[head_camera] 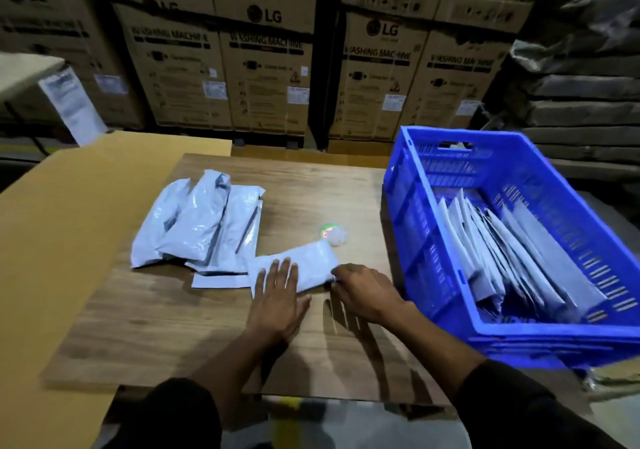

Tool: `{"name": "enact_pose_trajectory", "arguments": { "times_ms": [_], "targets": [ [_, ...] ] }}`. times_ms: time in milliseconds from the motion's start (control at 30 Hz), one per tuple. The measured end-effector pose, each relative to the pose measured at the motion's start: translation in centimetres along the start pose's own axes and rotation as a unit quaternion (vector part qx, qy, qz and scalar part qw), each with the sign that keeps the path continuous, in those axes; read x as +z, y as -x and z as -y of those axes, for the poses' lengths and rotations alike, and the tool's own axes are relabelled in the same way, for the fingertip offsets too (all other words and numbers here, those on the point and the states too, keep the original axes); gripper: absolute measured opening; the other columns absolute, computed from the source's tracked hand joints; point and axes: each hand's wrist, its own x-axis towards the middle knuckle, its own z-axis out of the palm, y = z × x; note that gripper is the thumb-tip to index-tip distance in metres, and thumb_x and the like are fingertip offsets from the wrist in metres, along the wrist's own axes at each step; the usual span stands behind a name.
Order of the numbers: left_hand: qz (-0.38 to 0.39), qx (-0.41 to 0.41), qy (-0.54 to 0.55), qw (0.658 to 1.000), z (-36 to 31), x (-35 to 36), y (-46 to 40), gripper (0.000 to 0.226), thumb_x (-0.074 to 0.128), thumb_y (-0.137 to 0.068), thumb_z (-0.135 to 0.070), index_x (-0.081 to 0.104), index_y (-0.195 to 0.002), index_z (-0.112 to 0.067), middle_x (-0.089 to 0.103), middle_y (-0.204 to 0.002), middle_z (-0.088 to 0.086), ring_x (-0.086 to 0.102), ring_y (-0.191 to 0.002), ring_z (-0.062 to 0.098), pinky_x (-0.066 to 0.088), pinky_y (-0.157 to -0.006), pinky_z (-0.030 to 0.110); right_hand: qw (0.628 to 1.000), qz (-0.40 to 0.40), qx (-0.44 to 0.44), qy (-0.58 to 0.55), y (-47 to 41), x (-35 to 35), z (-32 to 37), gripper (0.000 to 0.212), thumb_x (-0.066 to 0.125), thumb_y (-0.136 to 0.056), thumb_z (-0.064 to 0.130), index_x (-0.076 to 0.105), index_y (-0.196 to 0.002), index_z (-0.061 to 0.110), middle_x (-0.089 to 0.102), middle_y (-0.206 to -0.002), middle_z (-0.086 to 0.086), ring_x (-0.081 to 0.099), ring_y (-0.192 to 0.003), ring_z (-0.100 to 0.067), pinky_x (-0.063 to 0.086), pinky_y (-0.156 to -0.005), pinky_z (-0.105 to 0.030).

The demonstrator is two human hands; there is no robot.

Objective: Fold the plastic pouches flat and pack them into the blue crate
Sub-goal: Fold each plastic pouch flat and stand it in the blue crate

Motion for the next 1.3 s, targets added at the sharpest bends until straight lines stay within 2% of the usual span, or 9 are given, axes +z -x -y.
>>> {"name": "enact_pose_trajectory", "arguments": {
  "times_ms": [133, 267, 333, 433, 633, 767, 900, 1033, 1300],
  "targets": [
    [-0.034, 0.040, 0.020, 0.998, -0.1, -0.4, 1.4, 0.067, 0.037, -0.098, -0.054, 0.061, -0.138, -0.006, 0.054, -0.148, 0.014, 0.053, -0.136, 0.037, 0.027, -0.112, 0.052, 0.998, -0.049, -0.047, 0.002, 0.3, 3.7, 0.6, 0.052, 0.036, -0.098, 0.038, 0.060, -0.128, 0.003, 0.055, -0.140, -0.022, 0.055, -0.128, -0.038, 0.047, -0.103, -0.046],
    [-0.048, 0.037, 0.046, 0.997, 0.6, -0.9, 2.3, 0.065, 0.025, -0.108, -0.052, 0.063, -0.136, -0.008, 0.056, -0.147, 0.012, 0.053, -0.135, 0.035, 0.032, -0.111, 0.050, 1.000, -0.007, -0.003, -0.011, 0.6, 6.1, 2.0, 0.070, 0.022, -0.100, 0.051, 0.031, -0.155, 0.009, 0.016, -0.165, -0.013, 0.013, -0.153, -0.030, 0.019, -0.123, -0.044],
    [-0.057, 0.038, 0.045, 0.997, 0.8, -1.2, 2.5, 0.067, 0.021, -0.109, -0.052, 0.065, -0.134, -0.008, 0.057, -0.146, 0.012, 0.055, -0.133, 0.037, 0.033, -0.110, 0.048, 1.000, -0.017, 0.009, -0.014, 0.6, 6.7, 2.3, 0.069, 0.025, -0.100, 0.052, 0.032, -0.154, 0.010, 0.018, -0.165, -0.012, 0.015, -0.153, -0.029, 0.024, -0.121, -0.047],
    [-0.068, 0.042, 0.038, 0.996, 0.7, -1.5, 2.7, 0.065, 0.023, -0.109, -0.051, 0.067, -0.131, -0.008, 0.059, -0.144, 0.012, 0.055, -0.133, 0.037, 0.035, -0.108, 0.049, 0.999, -0.033, 0.027, 0.006, 1.0, 7.5, 2.7, 0.063, 0.033, -0.099, 0.050, 0.047, -0.146, 0.010, 0.040, -0.156, -0.014, 0.038, -0.144, -0.032, 0.042, -0.110, -0.048],
    [-0.069, 0.018, 0.030, 0.997, 0.7, -1.2, 1.5, 0.053, 0.037, -0.104, -0.039, 0.065, -0.131, -0.004, 0.062, -0.140, 0.013, 0.055, -0.134, 0.031, 0.029, -0.114, 0.049, 0.995, -0.088, 0.046, 0.004, 0.3, 6.5, 3.9, 0.054, 0.034, -0.099, 0.040, 0.057, -0.136, 0.008, 0.054, -0.143, -0.016, 0.048, -0.134, -0.035, 0.044, -0.106, -0.050],
    [-0.035, 0.010, 0.023, 0.999, 0.8, -0.5, 0.2, 0.056, 0.033, -0.101, -0.036, 0.067, -0.130, -0.002, 0.064, -0.137, 0.013, 0.058, -0.131, 0.028, 0.031, -0.116, 0.045, 0.999, -0.052, 0.006, 0.003, -1.9, 6.4, 4.0, 0.062, 0.024, -0.100, 0.036, 0.044, -0.147, 0.002, 0.043, -0.153, -0.018, 0.034, -0.145, -0.034, 0.032, -0.116, -0.051],
    [-0.084, 0.004, 0.008, 0.996, 0.8, -0.2, 0.8, 0.058, 0.036, -0.101, -0.038, 0.060, -0.139, -0.002, 0.056, -0.146, 0.015, 0.053, -0.137, 0.030, 0.031, -0.113, 0.047, 0.999, -0.046, -0.018, -0.016, -2.5, 8.0, 3.6, 0.068, 0.011, -0.100, 0.043, 0.025, -0.157, 0.009, 0.016, -0.166, -0.005, 0.007, -0.154, -0.024, 0.011, -0.124, -0.045],
    [-0.127, 0.015, -0.001, 0.992, 0.9, -0.1, 1.2, 0.057, 0.043, -0.102, -0.038, 0.052, -0.147, -0.003, 0.047, -0.154, 0.014, 0.043, -0.144, 0.034, 0.035, -0.114, 0.049, 0.998, -0.067, -0.010, 0.004, -2.4, 9.0, 3.1, 0.061, 0.020, -0.104, 0.042, 0.022, -0.159, 0.016, 0.013, -0.167, 0.002, 0.003, -0.154, -0.017, 0.005, -0.121, -0.040],
    [-0.146, 0.030, -0.007, 0.989, 0.9, -0.1, 1.4, 0.056, 0.047, -0.101, -0.035, 0.050, -0.148, -0.004, 0.044, -0.157, 0.014, 0.039, -0.146, 0.035, 0.040, -0.113, 0.052, 0.998, -0.059, 0.003, 0.014, -2.4, 9.3, 3.3, 0.061, 0.019, -0.103, 0.043, 0.019, -0.160, 0.019, 0.008, -0.167, 0.004, 0.000, -0.154, -0.017, 0.005, -0.121, -0.044]
  ]
}}
